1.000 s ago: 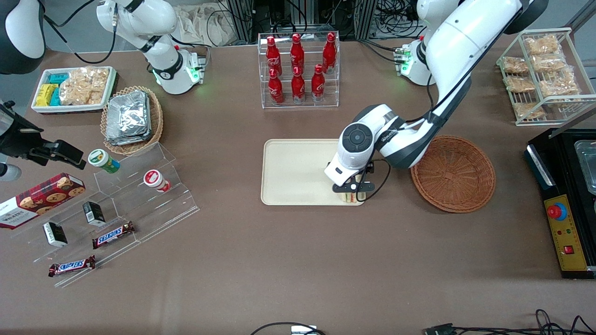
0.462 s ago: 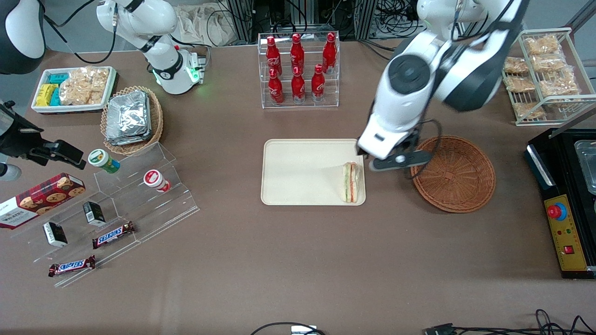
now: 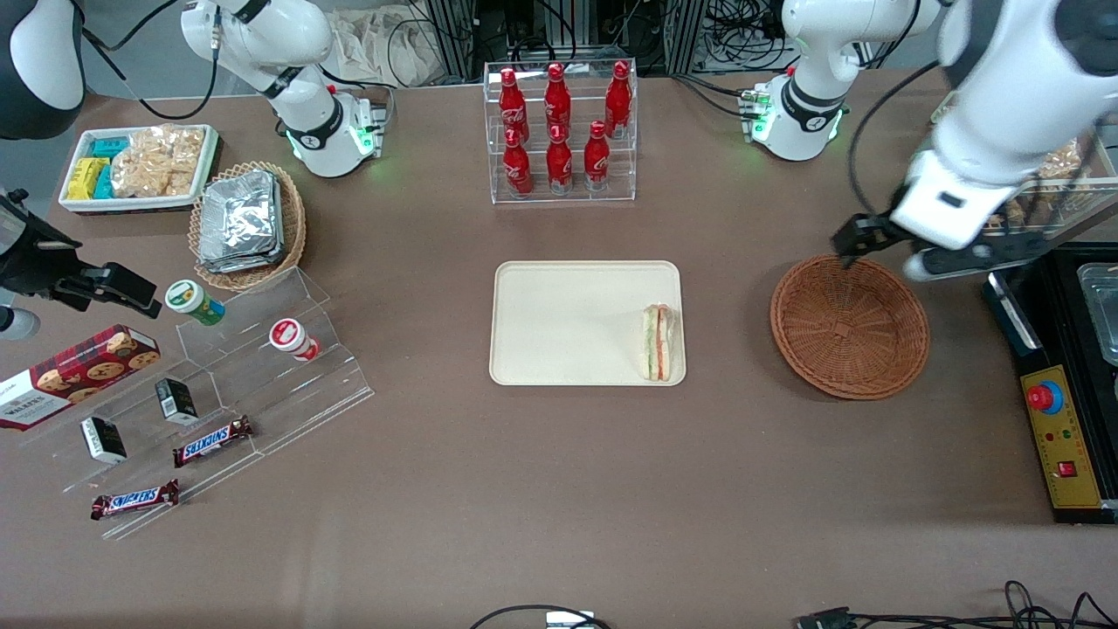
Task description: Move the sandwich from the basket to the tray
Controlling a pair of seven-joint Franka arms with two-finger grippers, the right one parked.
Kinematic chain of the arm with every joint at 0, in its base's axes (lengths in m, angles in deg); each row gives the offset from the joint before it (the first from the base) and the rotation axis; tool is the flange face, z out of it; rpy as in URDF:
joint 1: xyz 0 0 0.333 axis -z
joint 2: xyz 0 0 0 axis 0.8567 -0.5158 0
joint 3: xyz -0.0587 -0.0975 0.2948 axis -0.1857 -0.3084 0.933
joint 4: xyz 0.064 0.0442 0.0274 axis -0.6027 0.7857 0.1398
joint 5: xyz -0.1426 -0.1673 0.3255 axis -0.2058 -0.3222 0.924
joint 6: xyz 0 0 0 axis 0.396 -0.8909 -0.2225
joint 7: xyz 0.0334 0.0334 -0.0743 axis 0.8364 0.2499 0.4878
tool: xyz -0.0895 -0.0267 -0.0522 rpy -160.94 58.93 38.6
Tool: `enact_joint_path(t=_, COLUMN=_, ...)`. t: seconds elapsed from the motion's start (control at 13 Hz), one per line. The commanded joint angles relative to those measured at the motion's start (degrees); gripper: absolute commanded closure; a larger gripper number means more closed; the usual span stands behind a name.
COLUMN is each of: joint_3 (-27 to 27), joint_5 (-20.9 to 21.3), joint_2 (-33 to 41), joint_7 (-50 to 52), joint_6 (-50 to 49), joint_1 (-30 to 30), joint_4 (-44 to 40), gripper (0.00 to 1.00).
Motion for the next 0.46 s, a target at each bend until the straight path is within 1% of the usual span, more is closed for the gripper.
enact_joint_path(t=0.0, joint_3=4.89, joint_5=-0.94, joint_2=2.60, joint_7=-4.56, joint_6=-1.29, joint_1=0.62, joint_4=1.41, gripper=0.00)
enact_joint_path(t=0.08, joint_3=5.69, joint_5=-0.94, joint_2=2.52, joint_7=-4.57, joint_6=-2.08, joint_1=0.62, joint_4=0.80, gripper=0.00)
enact_joint_path(t=0.38, joint_3=6.04, joint_5=-0.68, joint_2=2.17, joint_7=-4.39, joint_6=-2.26, joint_1=0.35, joint_4=-0.87, gripper=0.00)
